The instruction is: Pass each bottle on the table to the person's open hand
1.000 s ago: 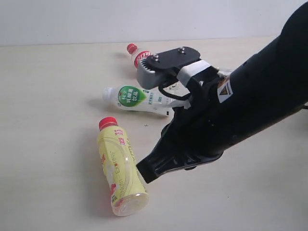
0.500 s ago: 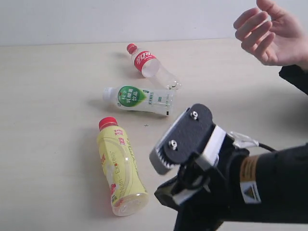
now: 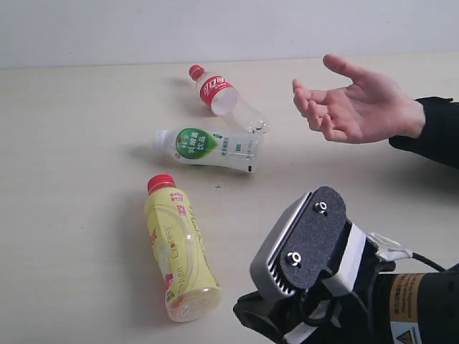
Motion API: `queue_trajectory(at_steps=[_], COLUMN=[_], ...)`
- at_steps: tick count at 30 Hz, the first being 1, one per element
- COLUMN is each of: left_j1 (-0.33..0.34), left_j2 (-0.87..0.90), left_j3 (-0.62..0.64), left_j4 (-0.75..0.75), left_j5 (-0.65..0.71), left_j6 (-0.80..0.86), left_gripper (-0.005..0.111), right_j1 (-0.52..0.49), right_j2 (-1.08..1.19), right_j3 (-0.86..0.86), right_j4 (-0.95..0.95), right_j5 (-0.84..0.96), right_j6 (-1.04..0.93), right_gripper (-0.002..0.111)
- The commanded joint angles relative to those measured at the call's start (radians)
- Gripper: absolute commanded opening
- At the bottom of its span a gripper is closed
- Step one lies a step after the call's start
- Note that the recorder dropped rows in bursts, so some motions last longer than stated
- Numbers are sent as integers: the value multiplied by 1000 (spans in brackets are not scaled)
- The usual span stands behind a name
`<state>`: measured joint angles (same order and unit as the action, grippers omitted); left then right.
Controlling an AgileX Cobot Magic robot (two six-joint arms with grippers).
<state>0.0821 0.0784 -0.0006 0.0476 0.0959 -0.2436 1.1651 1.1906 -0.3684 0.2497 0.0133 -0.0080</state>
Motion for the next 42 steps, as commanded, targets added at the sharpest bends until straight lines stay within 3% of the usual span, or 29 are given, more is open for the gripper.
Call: queue_trajectory(at_steps=[1,8,13,18,20,22,26,30,35,42], left_j1=[2,2,2,2,2,2,2,2,2,2], left_j2=[5,5,5,5,5,5,5,5,5,5], left_j3=[1,1,1,1,1,1,1,1,1,1], left_j4=[-6,-6,-6,-6,-6,-6,-6,-6,-6,-6], left_j5=[-9,-9,-9,-9,-9,-9,-9,-9,-9,-9], left_j6=[0,0,0,0,0,0,0,0,0,0], left_gripper=[4,4,4,4,4,4,4,4,4,4], right_j1=[-40,-143,-195,-201,-201,-201,-199,-199,-199,-199], right_j2=[-9,-2,47,140,195,243,300,331,350,452], right_j3=[-2,-192,-408,-625,-673,-702,-710,-710,-710,-780], right_j4=[17,-77,-326,-878,-960,-947,-779,-528,-369,-170], right_j5=[-2,133,327,803,1048,1199,1208,1060,930,897], right_j6=[8,8,105,538,612,610,528,475,478,416], right_gripper=[0,0,0,0,0,0,0,0,1,58])
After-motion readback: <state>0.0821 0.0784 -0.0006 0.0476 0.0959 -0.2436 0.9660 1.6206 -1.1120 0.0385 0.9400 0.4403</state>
